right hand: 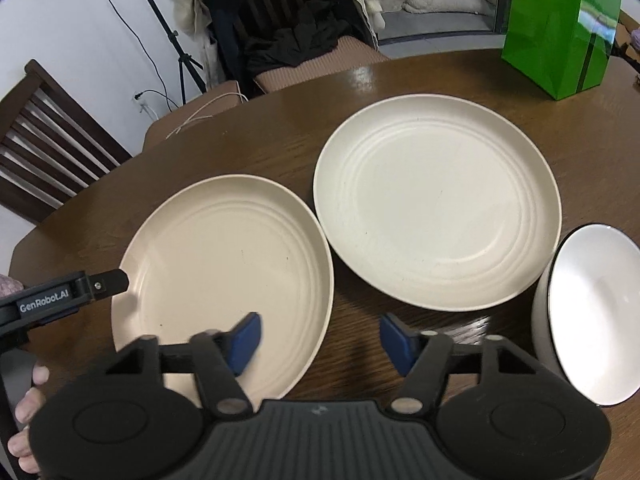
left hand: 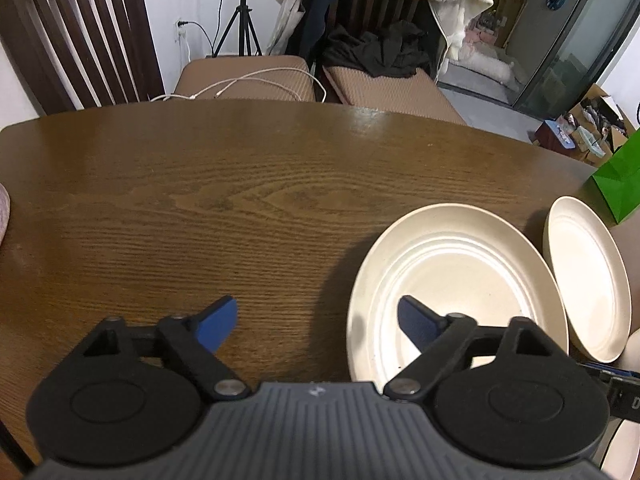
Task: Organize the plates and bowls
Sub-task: 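Close both grippers on the rim of a cream plate beyond the bowls, then lift the cream plate with both grippers and carry it back over the bowls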
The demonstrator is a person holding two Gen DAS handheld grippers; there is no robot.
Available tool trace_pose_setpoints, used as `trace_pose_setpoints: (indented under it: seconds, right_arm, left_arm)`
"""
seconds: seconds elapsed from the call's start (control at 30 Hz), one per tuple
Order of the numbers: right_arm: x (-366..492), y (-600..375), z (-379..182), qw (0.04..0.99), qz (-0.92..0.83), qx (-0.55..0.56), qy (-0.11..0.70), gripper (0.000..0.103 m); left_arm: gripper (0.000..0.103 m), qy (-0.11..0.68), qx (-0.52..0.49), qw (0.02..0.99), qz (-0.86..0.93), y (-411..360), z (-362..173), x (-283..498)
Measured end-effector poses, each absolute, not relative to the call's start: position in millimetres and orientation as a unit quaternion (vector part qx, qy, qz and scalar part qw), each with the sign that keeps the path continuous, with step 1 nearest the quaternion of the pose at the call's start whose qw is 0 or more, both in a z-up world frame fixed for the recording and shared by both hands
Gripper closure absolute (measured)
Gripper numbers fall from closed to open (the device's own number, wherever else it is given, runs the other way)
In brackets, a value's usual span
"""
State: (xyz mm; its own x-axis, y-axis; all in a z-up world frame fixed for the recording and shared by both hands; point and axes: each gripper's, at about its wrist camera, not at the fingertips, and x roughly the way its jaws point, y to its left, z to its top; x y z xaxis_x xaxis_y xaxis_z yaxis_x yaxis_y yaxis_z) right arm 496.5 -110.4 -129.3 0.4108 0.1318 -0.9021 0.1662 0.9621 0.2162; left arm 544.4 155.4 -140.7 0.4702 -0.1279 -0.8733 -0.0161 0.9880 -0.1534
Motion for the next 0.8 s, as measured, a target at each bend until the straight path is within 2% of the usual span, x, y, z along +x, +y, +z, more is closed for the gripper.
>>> trace_pose_setpoints:
  seconds: [0.23, 0.33, 0.37, 0.4, 0.5, 0.53, 0.8]
  right_arm:
    - [508, -115, -145, 0.818, -0.029, 0.156, 0.553, 0.063]
    - [512, -117, -152, 0.815, -0.030, 0.162, 0.555, 0.073]
    - [513, -117, -154, 0.814, -0.029, 0.162, 0.557, 0.079]
    - [514, -117, -156, 0.812, -0.028, 0.165, 0.559, 0.081]
    - [515, -117, -159, 0.812, -0.018, 0.175, 0.556, 0.086]
    - [515, -116, -159, 0.812, -0.013, 0.178, 0.556, 0.092]
    - [514, -111, -158, 0.817, -0.005, 0.161, 0.553, 0.092]
  left_arm:
    - [0.032, 0.524, -0.071, 0.848, -0.038, 151, -150, 548]
    - [0.044, 0.521, -0.065, 0.850, -0.042, 147, -152, 546]
    - [0.052, 0.520, -0.063, 0.851, -0.045, 146, -152, 546]
    - [0.066, 0.519, -0.062, 0.851, -0.050, 145, -151, 546]
    - [0.089, 0.522, -0.070, 0.847, -0.073, 141, -150, 546]
    - [0.088, 0.520, -0.064, 0.849, -0.074, 139, -150, 545]
    - [0.088, 0.513, -0.042, 0.855, -0.066, 130, -148, 545]
